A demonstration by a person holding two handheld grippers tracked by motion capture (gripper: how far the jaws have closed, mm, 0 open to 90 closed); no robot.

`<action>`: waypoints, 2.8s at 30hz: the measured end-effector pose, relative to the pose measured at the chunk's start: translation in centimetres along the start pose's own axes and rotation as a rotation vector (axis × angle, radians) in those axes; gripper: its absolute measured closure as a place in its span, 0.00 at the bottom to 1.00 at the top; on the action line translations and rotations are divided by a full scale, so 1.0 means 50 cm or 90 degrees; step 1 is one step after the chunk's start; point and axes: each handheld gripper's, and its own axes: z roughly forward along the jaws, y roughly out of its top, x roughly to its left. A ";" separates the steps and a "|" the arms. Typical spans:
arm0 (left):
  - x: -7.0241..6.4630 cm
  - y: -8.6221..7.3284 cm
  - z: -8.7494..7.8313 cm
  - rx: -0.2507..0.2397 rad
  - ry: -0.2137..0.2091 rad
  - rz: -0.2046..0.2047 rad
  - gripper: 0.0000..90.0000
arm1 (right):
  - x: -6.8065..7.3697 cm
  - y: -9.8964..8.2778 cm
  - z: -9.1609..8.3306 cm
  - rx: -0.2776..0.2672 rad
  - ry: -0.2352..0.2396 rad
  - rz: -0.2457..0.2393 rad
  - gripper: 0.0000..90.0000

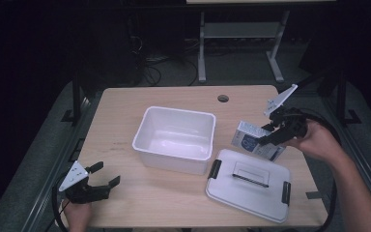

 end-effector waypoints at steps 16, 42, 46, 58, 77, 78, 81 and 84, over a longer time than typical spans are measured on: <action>0.001 -0.001 -0.002 -0.007 -0.001 -0.005 0.15 | 0.033 0.052 -0.065 -0.016 0.002 -0.015 0.61; 0.002 0.000 0.000 -0.007 -0.001 -0.009 0.15 | 0.072 0.150 -0.088 -0.029 0.023 -0.055 0.61; 0.002 0.000 -0.001 -0.007 -0.001 -0.009 0.15 | 0.079 0.167 -0.082 -0.029 0.029 -0.065 0.61; 0.004 0.000 -0.002 -0.009 0.000 -0.010 0.15 | 0.096 0.209 -0.063 -0.033 0.045 -0.085 0.61; 0.004 0.000 -0.003 -0.012 -0.001 -0.012 0.15 | 0.118 0.268 -0.035 -0.036 0.064 -0.108 0.61; 0.005 0.000 -0.003 -0.012 -0.001 -0.012 0.15 | 0.118 0.270 -0.032 -0.037 0.066 -0.111 0.61; 0.004 -0.001 -0.003 -0.012 -0.001 -0.012 0.15 | 0.122 0.278 -0.024 -0.037 0.071 -0.113 0.61; 0.004 -0.001 -0.004 -0.013 -0.001 -0.012 0.15 | 0.125 0.287 -0.015 -0.035 0.075 -0.117 0.61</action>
